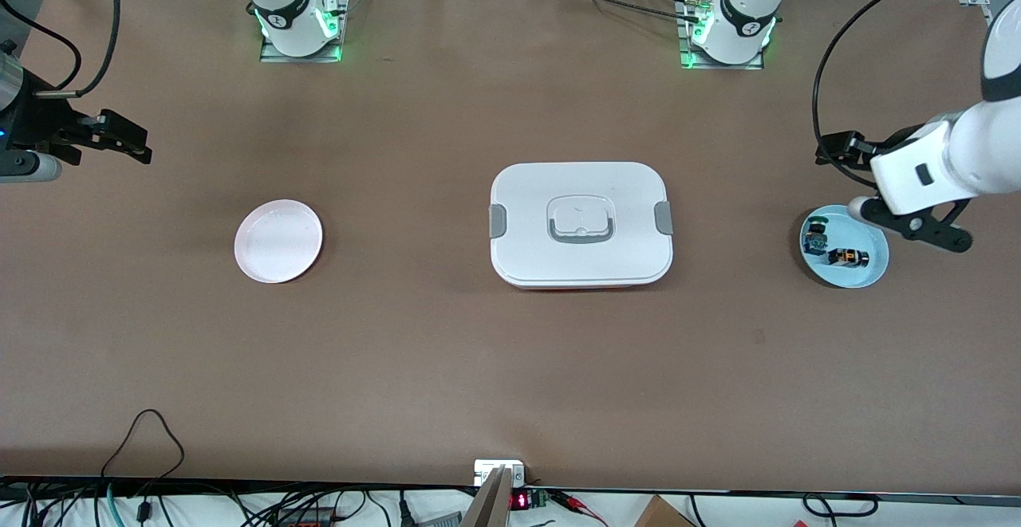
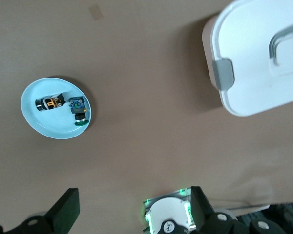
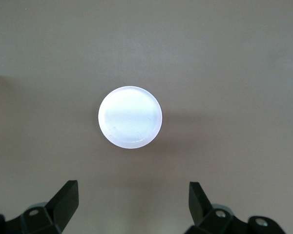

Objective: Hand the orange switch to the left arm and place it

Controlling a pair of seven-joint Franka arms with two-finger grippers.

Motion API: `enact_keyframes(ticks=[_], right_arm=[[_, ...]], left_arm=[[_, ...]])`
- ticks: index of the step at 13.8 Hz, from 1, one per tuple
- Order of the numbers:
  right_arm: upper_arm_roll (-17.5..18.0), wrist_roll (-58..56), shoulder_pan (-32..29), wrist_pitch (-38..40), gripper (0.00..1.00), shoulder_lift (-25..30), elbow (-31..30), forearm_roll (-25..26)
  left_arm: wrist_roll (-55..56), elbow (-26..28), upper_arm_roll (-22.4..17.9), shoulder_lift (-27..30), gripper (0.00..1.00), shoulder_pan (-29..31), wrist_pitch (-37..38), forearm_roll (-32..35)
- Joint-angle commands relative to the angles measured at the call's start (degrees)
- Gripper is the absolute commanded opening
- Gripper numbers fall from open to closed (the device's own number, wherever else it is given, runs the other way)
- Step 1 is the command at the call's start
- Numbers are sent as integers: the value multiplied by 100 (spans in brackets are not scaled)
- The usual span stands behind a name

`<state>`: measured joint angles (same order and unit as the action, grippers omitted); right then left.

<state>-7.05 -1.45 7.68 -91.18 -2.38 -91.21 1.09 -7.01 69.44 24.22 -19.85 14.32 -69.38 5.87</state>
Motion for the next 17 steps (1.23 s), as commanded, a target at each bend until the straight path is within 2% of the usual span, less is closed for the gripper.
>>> enact_keyframes(ticks=[1, 2, 4, 5, 6, 8, 11, 17], right_arm=[[-7, 101, 14, 118, 100, 27, 86, -56], [-7, 101, 14, 118, 100, 27, 86, -56], [-7, 101, 14, 118, 100, 27, 86, -47], [-7, 101, 14, 118, 100, 27, 86, -47], [-7, 101, 14, 118, 100, 27, 86, -56], [-7, 101, 14, 118, 100, 27, 77, -56], [2, 101, 14, 118, 100, 27, 77, -56], [-7, 110, 14, 118, 100, 27, 77, -56]], left_arm=[[636, 1181, -1205, 1040, 100, -638, -1038, -297], [1118, 1630, -1470, 1366, 100, -789, -1513, -402], [1299, 2526, -1953, 1982, 100, -1174, -2409, -377], [1247, 2879, -2261, 2185, 100, -1412, -2640, -368], [1098, 3022, -2394, 2274, 100, -1519, -2712, -385], [607, 3145, -2431, 2458, 100, -1616, -2677, -376], [534, 3084, -2843, 2442, 100, -2082, -2695, -341], [490, 3041, -2835, 2310, 100, -1916, -2686, -332]])
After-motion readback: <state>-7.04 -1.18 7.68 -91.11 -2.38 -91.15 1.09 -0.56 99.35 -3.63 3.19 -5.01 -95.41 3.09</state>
